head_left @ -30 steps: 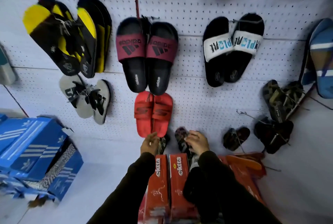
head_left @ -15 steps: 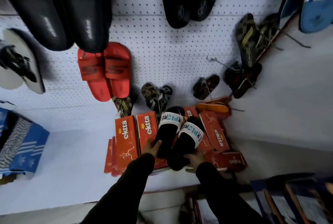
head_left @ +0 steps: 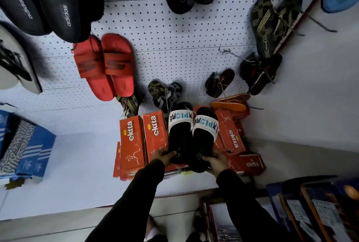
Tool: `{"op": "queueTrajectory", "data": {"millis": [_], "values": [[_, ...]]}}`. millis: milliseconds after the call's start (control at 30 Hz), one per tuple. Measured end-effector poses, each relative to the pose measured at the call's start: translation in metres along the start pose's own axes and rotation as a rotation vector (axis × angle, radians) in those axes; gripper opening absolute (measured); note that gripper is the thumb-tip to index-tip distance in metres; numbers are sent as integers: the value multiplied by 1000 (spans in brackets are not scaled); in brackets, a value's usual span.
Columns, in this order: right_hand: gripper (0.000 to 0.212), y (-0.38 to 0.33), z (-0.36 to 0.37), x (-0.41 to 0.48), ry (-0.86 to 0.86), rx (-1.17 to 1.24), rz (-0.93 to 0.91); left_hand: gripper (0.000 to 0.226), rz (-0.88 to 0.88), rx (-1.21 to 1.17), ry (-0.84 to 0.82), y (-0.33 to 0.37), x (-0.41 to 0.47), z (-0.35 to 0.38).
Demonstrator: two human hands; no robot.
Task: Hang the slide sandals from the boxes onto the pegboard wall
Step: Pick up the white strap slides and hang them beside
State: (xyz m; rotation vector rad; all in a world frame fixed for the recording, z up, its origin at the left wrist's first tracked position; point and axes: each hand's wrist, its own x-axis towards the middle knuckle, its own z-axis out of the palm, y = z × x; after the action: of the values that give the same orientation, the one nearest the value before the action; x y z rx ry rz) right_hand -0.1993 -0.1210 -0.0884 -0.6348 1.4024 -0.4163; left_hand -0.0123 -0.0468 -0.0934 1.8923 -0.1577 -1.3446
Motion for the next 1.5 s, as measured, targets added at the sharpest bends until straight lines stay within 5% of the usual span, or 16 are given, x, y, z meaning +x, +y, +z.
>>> {"op": "queueTrajectory", "data": {"millis": [433, 1000, 1300, 1500], "values": [[66, -107, -3, -58, -66, 31, -488, 44, 386, -353, 6, 76, -78, 20], [63, -285, 6, -183, -266, 109, -912, 38, 945, -482, 25, 250, -189, 24], [63, -378, 24, -215, -285, 86, -1055, 38, 1100, -514, 46, 337, -223, 7], [61, -397, 36, -196, -235, -12, -1021, 39, 1024, -520, 39, 351, -201, -2]]}}
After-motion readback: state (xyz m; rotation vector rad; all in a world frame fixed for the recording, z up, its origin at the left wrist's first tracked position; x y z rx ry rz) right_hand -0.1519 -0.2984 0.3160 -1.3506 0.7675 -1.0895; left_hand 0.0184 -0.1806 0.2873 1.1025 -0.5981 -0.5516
